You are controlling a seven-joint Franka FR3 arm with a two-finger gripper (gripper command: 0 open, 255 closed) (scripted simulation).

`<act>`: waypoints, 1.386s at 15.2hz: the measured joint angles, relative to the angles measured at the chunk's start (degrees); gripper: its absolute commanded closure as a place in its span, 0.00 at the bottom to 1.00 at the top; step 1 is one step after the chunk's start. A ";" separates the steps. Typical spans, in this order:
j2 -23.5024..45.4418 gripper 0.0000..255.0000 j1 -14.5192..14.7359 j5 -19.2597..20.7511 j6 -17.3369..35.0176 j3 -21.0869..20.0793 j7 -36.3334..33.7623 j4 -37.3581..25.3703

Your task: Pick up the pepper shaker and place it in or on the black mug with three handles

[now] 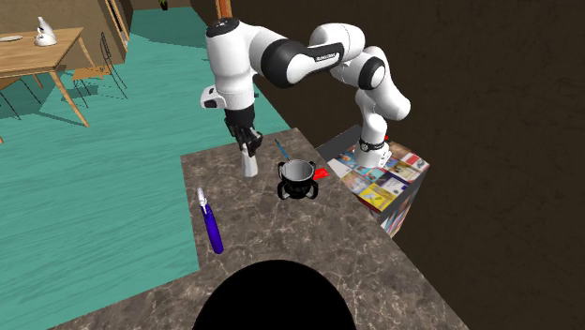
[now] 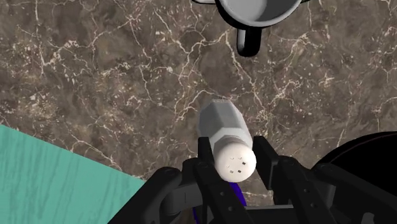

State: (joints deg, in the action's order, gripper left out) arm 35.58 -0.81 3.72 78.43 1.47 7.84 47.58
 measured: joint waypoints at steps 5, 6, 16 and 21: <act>-16.05 1.00 0.92 0.31 6.72 -0.29 -1.44 22.75; -19.23 1.00 1.07 0.37 8.07 -0.36 -1.73 27.33; -39.68 1.00 2.49 0.46 12.07 -1.49 -4.53 51.97; -40.60 1.00 2.54 0.46 15.90 -1.54 -4.94 56.78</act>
State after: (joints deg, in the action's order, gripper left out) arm -5.02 1.73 4.18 94.33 -0.07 2.91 104.37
